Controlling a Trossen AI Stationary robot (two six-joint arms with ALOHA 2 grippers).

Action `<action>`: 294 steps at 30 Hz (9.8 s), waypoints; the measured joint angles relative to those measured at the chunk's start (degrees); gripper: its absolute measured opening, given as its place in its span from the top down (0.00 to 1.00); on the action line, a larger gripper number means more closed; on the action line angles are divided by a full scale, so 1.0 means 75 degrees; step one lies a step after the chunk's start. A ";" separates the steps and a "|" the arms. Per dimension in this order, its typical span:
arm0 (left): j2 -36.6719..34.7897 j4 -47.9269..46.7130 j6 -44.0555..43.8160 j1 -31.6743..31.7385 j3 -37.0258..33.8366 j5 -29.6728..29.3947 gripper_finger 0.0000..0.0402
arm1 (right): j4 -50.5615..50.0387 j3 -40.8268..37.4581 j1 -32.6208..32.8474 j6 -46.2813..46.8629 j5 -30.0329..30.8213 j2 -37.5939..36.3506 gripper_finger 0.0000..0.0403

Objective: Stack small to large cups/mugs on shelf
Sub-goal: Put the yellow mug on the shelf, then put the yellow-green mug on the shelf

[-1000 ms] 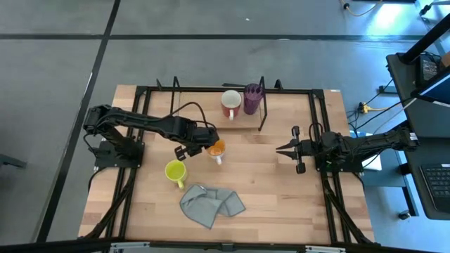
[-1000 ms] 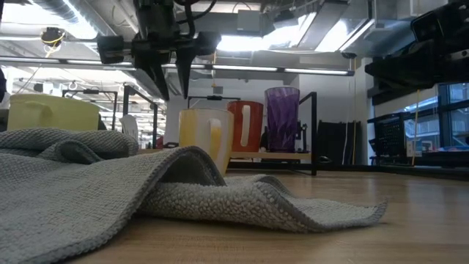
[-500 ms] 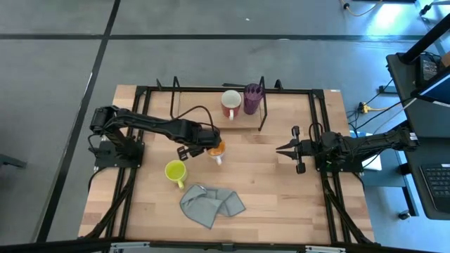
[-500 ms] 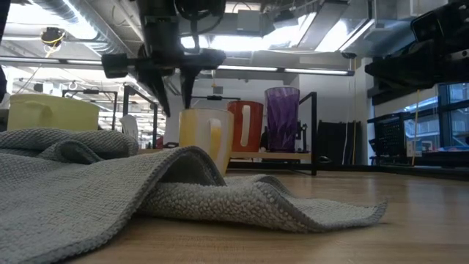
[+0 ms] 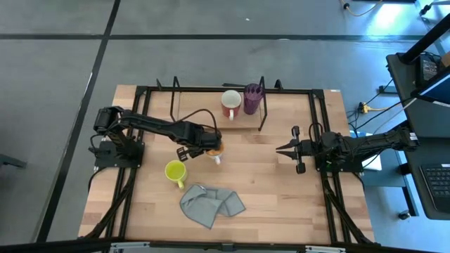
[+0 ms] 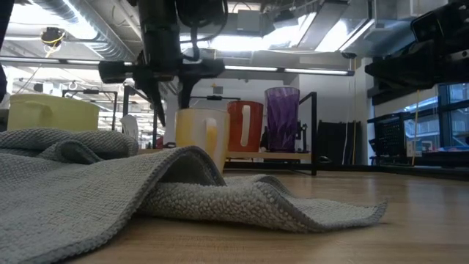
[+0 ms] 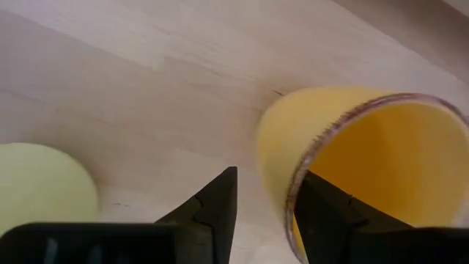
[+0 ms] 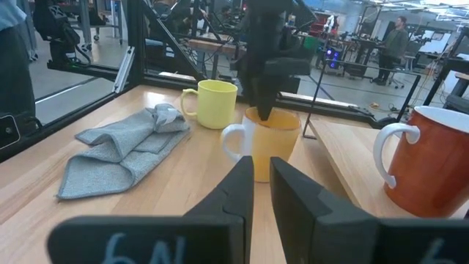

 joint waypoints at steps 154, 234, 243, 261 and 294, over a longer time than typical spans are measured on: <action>0.0487 -0.5077 0.3389 0.1962 0.3997 -0.0960 0.80 | -0.0014 0.0000 0.0000 0.0003 0.0000 -0.0003 0.88; 0.0528 -0.2730 0.4517 -0.2199 0.2626 -0.1649 0.80 | -0.0014 0.0003 -0.0003 0.0000 0.0000 -0.0003 0.88; 0.0528 -0.3384 0.3053 -0.2718 0.2626 -0.1230 0.81 | -0.0014 0.0003 0.0000 0.0000 -0.0002 -0.0003 0.88; 0.0432 -0.5064 -0.1386 -0.4377 0.2318 -0.0610 0.81 | -0.0014 0.0003 -0.0001 0.0000 -0.0002 0.0000 0.88; 0.0232 -0.4121 -0.3093 -0.3756 0.0425 0.0219 0.81 | -0.0014 0.0003 -0.0003 0.0003 0.0000 0.0000 0.88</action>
